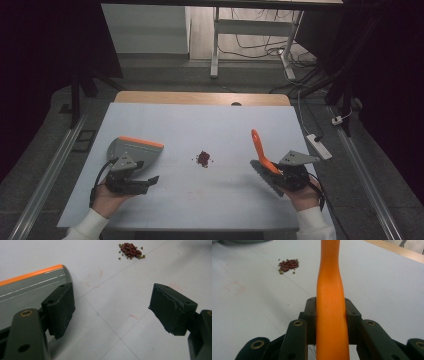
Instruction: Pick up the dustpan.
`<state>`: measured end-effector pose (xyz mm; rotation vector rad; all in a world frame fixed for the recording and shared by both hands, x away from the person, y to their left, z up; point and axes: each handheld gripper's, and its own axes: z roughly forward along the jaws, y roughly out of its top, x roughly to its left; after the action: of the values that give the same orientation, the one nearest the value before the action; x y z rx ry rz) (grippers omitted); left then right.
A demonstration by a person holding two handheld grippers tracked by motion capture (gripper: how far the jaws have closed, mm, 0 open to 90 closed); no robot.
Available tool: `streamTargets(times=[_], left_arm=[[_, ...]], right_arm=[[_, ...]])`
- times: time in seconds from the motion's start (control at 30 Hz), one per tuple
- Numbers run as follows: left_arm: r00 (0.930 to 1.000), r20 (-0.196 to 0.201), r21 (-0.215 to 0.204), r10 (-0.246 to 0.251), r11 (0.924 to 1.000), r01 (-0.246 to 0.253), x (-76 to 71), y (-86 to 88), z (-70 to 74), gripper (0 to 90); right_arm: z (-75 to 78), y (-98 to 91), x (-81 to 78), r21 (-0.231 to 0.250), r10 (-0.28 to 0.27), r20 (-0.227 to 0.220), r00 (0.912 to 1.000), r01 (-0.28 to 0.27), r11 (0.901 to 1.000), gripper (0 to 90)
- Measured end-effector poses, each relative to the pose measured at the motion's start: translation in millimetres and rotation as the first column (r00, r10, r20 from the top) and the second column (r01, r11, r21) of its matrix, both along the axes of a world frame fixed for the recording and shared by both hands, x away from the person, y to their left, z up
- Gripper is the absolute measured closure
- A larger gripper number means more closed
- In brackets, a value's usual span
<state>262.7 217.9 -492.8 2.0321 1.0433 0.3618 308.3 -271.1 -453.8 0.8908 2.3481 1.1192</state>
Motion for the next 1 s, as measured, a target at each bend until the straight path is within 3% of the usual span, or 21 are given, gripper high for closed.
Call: streamTargets(times=[0.2, 0.7, 1.0], left_arm=[[1.0, -0.002, -0.018, 0.006, 0.9998, -0.006, 0.4, 4.5, 0.5, 21.1], [1.0, 0.009, 0.004, 0.003, 1.0, -0.003, -2.8, 1.1, 3.0, 21.1], [0.9999, 0.013, 0.012, 0.005, 0.9999, -0.005, -3.0, -0.1, 13.5, 21.0]], right_arm=[[-0.9, -0.3, 0.5, 0.01, -0.007, 0.002, 1.0, 0.007, 0.9999, 70.4], [1.3, 4.5, -0.8, 0.001, -0.003, 0.011, 0.9999, 0.003, 1.0, 70.4], [1.6, 5.3, -4.2, -0.003, -0.013, 0.017, 0.9998, 0.013, 0.9999, 70.4]])
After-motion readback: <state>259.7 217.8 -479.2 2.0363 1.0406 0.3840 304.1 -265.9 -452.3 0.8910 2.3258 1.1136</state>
